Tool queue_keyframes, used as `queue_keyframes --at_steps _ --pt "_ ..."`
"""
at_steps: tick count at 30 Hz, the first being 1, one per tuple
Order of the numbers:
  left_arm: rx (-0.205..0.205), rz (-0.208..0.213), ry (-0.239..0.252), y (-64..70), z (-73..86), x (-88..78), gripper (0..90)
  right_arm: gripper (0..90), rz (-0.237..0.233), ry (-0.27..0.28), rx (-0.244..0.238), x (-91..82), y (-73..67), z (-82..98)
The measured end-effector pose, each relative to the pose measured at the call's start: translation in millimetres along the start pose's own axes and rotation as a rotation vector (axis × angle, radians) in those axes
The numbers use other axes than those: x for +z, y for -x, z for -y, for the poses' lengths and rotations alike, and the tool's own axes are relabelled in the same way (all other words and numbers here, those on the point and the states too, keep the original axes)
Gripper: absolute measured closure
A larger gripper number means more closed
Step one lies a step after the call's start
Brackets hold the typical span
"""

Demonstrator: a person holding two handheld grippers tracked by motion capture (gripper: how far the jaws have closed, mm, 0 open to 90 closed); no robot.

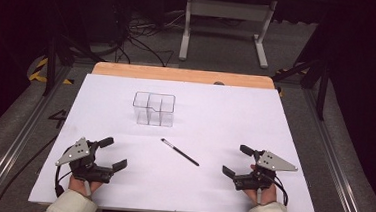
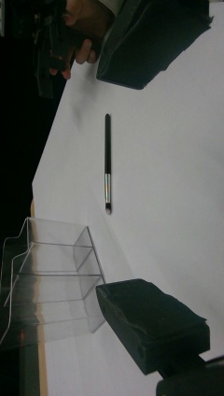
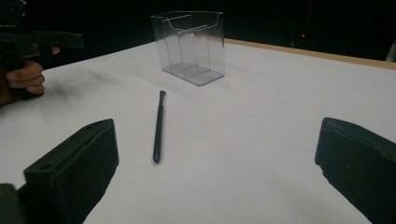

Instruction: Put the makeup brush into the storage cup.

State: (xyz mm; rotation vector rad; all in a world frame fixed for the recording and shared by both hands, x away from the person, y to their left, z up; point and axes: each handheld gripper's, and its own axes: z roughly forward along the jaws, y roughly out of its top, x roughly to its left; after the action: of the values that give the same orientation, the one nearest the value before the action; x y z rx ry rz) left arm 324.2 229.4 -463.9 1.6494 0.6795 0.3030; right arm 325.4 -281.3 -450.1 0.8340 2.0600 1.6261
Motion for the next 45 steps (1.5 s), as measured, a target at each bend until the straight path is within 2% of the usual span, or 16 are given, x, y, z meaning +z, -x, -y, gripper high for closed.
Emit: queue_keyframes --at_steps 9,14,15,19,21,30,39,45 --pt "0.003 -0.013 -0.014 0.9 0.0 2.1 2.4 0.0 0.004 0.011 0.004 0.3 -0.5 -2.1" --pt "0.006 -0.019 -0.023 1.5 0.0 2.5 2.4 1.7 0.01 -0.026 0.007 5.2 -2.2 -10.8" --pt "0.009 -0.017 -0.025 2.0 0.0 3.0 2.4 1.7 0.012 -0.05 0.003 10.0 -3.2 -17.3" --pt "0.008 -0.023 -0.027 2.2 0.0 3.0 2.4 1.7 0.016 -0.055 -0.002 16.6 -4.7 -26.7" --pt "0.006 -0.023 -0.027 2.0 0.0 3.1 2.4 1.5 0.008 -0.051 0.001 24.6 -6.5 -38.3" --pt "0.001 -0.024 -0.035 1.8 0.2 3.1 2.4 2.1 -0.041 -0.078 -0.016 53.9 -14.8 -60.4" --pt "0.006 -0.04 -0.045 2.0 0.0 4.3 2.5 2.9 -0.068 -0.107 -0.031 78.9 -19.3 -75.7" --pt "0.011 -0.041 -0.044 2.1 0.1 4.0 2.5 2.5 -0.071 -0.11 -0.044 89.2 -20.3 -81.6"
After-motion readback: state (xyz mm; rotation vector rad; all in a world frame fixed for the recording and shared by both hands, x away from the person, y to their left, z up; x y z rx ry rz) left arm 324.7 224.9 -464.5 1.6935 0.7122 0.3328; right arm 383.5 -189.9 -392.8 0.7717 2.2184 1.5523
